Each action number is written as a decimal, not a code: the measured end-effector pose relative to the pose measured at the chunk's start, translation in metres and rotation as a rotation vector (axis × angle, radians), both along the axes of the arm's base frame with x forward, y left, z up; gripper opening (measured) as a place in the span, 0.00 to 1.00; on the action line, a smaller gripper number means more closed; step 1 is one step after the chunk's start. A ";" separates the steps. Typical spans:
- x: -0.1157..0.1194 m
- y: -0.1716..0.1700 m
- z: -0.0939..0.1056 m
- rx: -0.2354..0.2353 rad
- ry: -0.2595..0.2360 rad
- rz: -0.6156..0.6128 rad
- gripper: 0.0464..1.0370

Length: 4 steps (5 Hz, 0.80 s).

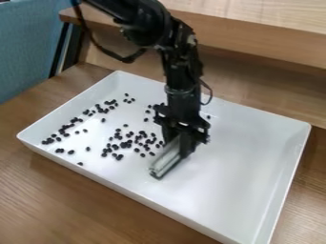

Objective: Sweep into pile

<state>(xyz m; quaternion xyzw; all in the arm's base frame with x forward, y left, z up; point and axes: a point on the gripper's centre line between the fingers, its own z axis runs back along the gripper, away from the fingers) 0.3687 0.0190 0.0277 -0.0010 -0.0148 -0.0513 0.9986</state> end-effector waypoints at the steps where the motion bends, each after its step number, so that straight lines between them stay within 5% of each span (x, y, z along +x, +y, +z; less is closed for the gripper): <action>1: 0.000 0.024 0.001 0.001 -0.009 0.030 0.35; 4: -0.011 0.090 0.002 0.009 0.012 0.053 0.35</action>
